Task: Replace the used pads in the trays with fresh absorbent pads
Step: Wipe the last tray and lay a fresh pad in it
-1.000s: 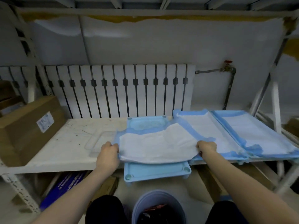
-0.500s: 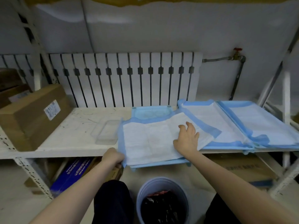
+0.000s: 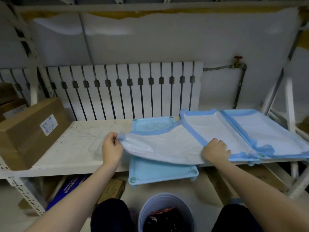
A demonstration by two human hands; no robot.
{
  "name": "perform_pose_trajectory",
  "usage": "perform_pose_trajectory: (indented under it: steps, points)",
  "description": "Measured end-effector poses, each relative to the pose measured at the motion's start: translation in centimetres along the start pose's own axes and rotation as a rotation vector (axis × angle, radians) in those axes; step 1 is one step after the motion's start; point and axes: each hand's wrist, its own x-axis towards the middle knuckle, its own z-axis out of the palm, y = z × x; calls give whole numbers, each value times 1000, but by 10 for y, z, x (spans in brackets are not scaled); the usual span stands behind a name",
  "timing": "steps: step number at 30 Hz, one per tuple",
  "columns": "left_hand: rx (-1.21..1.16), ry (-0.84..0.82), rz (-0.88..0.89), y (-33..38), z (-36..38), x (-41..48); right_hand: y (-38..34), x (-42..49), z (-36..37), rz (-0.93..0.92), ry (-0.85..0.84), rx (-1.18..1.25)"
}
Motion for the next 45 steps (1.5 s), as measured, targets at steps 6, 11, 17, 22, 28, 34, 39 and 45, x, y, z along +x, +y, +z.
perform_pose_trajectory:
  steps: [6, 11, 17, 22, 28, 34, 39, 45]
  points:
    - [299, -211, -385, -34, -5, -3, 18, 12, 2, 25, -107, 75]
    - [262, -269, -653, -31, -9, 7, 19, 12, 5, 45, -83, 69]
    - [60, -103, -791, -9, -8, 23, 18, 18, 0, 102, 14, 301]
    - [-131, 63, -623, 27, -11, 43, 14, 28, -26, 135, 77, 526]
    - [-62, 123, -163, 24, -14, 14, 3, 16, -39, 104, 165, 628]
    - [377, -242, -459, -14, -21, -13, 22, -6, -15, 93, 188, 633]
    - [107, 48, -272, 5, -24, -1, 27, -11, -17, 14, 204, 668]
    - [253, -100, -370, -7, -27, -15, 44, -29, -9, 36, 100, 611]
